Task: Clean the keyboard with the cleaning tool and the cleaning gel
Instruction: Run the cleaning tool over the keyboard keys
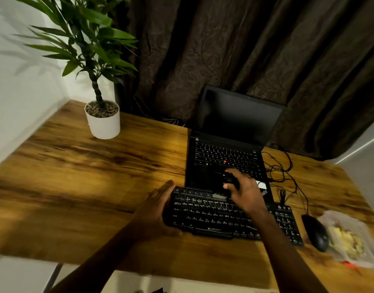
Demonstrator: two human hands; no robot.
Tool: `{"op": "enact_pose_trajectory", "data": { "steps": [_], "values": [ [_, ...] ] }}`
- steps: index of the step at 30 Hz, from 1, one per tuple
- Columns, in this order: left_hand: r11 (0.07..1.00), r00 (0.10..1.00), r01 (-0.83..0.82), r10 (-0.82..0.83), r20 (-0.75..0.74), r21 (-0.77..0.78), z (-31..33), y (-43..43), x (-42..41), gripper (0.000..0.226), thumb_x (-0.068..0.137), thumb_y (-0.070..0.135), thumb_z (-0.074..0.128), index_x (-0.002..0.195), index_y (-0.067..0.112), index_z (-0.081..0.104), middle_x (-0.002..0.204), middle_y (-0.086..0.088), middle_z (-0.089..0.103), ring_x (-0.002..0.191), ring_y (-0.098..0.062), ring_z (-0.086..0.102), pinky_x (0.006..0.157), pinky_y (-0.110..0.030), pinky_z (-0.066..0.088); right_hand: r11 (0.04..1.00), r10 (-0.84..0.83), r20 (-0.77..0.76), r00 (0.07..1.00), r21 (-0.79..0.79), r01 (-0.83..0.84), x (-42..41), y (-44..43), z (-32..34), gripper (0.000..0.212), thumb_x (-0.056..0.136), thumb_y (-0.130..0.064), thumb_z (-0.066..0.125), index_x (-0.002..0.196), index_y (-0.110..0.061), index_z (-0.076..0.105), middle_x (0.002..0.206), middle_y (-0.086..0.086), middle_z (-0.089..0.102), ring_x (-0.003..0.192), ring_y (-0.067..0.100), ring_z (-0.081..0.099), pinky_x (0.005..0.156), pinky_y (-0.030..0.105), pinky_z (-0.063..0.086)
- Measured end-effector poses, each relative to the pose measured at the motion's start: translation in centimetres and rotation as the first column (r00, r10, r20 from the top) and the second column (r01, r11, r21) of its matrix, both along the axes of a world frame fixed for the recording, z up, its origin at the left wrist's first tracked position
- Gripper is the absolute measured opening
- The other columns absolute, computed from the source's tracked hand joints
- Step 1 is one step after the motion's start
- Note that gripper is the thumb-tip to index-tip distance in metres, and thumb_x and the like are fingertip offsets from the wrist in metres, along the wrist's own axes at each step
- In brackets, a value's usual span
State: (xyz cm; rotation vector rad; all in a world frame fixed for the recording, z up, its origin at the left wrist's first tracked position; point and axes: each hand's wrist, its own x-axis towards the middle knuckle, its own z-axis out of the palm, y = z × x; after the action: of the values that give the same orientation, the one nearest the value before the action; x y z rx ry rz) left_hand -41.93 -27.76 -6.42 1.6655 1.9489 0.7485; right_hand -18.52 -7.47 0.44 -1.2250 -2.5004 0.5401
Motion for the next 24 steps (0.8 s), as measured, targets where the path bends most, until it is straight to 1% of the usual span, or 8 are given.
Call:
{"op": "enact_pose_trajectory", "data": {
  "steps": [2, 4, 7, 9, 13, 18, 21, 24],
  "values": [
    [1.0, 1.0, -0.001, 0.001, -0.003, 0.002, -0.1, 0.0, 0.0, 0.143, 0.045, 0.094, 0.066, 0.157, 0.032, 0.003, 0.164, 0.016, 0.001, 0.148, -0.008, 0.011, 0.119, -0.035, 0.019, 1.0, 0.006, -0.027, 1.0, -0.006, -0.006, -0.4, -0.3, -0.1, 0.047, 0.088, -0.026, 0.069, 0.126, -0.042, 0.048, 0.104, 0.003, 0.063, 0.078, 0.011, 0.064, 0.068, 0.032, 0.061],
    [1.0, 1.0, -0.002, 0.002, -0.005, 0.001, -0.1, 0.1, -0.1, 0.142, 0.045, 0.093, 0.067, 0.157, 0.032, 0.003, 0.164, 0.016, 0.001, 0.148, -0.008, 0.012, 0.118, -0.033, 0.018, 0.996, 0.05, -0.125, 0.991, -0.061, -0.058, -1.5, -1.0, -0.2, 0.044, 0.088, -0.02, 0.07, 0.123, -0.039, 0.052, 0.103, 0.001, 0.068, 0.083, 0.01, 0.068, 0.069, 0.029, 0.061],
    [1.0, 1.0, 0.009, -0.009, -0.013, -0.007, 0.0, 0.1, -0.1, 0.141, 0.047, 0.093, 0.066, 0.157, 0.032, 0.002, 0.164, 0.015, 0.0, 0.148, -0.009, 0.012, 0.119, -0.037, 0.02, 0.987, 0.099, -0.214, 0.972, -0.106, -0.124, -3.0, -1.9, -0.2, 0.039, 0.089, -0.016, 0.07, 0.121, -0.033, 0.056, 0.102, -0.002, 0.069, 0.091, 0.009, 0.069, 0.074, 0.023, 0.06],
    [1.0, 1.0, 0.018, -0.018, -0.022, -0.007, 0.1, 0.1, -0.1, 0.141, 0.048, 0.094, 0.065, 0.157, 0.031, 0.001, 0.164, 0.014, -0.001, 0.148, -0.009, 0.011, 0.12, -0.038, 0.018, 0.982, 0.089, -0.259, 0.962, -0.137, -0.128, -3.0, -1.8, 0.0, 0.037, 0.088, -0.014, 0.069, 0.12, -0.031, 0.058, 0.103, -0.002, 0.068, 0.092, 0.009, 0.068, 0.074, 0.021, 0.059],
    [1.0, 1.0, 0.006, -0.006, -0.019, 0.007, 0.1, 0.1, -0.1, 0.141, 0.047, 0.094, 0.065, 0.157, 0.03, 0.003, 0.164, 0.014, 0.002, 0.148, -0.007, 0.009, 0.121, -0.04, 0.018, 0.979, 0.043, -0.214, 0.976, -0.187, -0.085, -0.5, -0.7, 0.7, 0.039, 0.09, -0.013, 0.067, 0.123, -0.03, 0.057, 0.105, 0.002, 0.066, 0.089, 0.011, 0.068, 0.064, 0.025, 0.061],
    [1.0, 1.0, -0.003, 0.003, -0.004, 0.01, 0.3, 0.0, 0.1, 0.143, 0.045, 0.094, 0.066, 0.157, 0.031, 0.003, 0.164, 0.015, 0.001, 0.148, -0.006, 0.009, 0.118, -0.032, 0.013, 0.986, 0.019, -0.151, 0.988, -0.16, -0.044, 1.7, -0.1, 1.0, 0.041, 0.09, -0.015, 0.067, 0.124, -0.033, 0.054, 0.104, 0.001, 0.065, 0.088, 0.014, 0.068, 0.066, 0.032, 0.062],
    [1.0, 1.0, -0.005, 0.005, -0.012, 0.013, 0.4, 0.0, 0.1, 0.142, 0.045, 0.095, 0.064, 0.156, 0.032, 0.003, 0.163, 0.016, 0.0, 0.147, -0.005, 0.008, 0.119, -0.033, 0.014, 0.974, 0.01, -0.197, 0.98, -0.22, -0.054, 0.0, -0.9, 1.0, 0.039, 0.09, -0.014, 0.067, 0.122, -0.033, 0.056, 0.104, -0.002, 0.063, 0.089, 0.012, 0.067, 0.066, 0.033, 0.062],
    [1.0, 1.0, -0.001, 0.001, -0.026, 0.003, 0.5, 0.0, 0.1, 0.142, 0.045, 0.096, 0.063, 0.157, 0.031, 0.003, 0.164, 0.015, 0.001, 0.148, -0.006, 0.008, 0.121, -0.039, 0.016, 0.966, 0.029, -0.236, 0.971, -0.244, -0.088, -1.4, -1.5, 0.8, 0.039, 0.089, -0.012, 0.068, 0.122, -0.031, 0.058, 0.103, -0.004, 0.065, 0.086, 0.008, 0.068, 0.066, 0.03, 0.062]
  ]
}}
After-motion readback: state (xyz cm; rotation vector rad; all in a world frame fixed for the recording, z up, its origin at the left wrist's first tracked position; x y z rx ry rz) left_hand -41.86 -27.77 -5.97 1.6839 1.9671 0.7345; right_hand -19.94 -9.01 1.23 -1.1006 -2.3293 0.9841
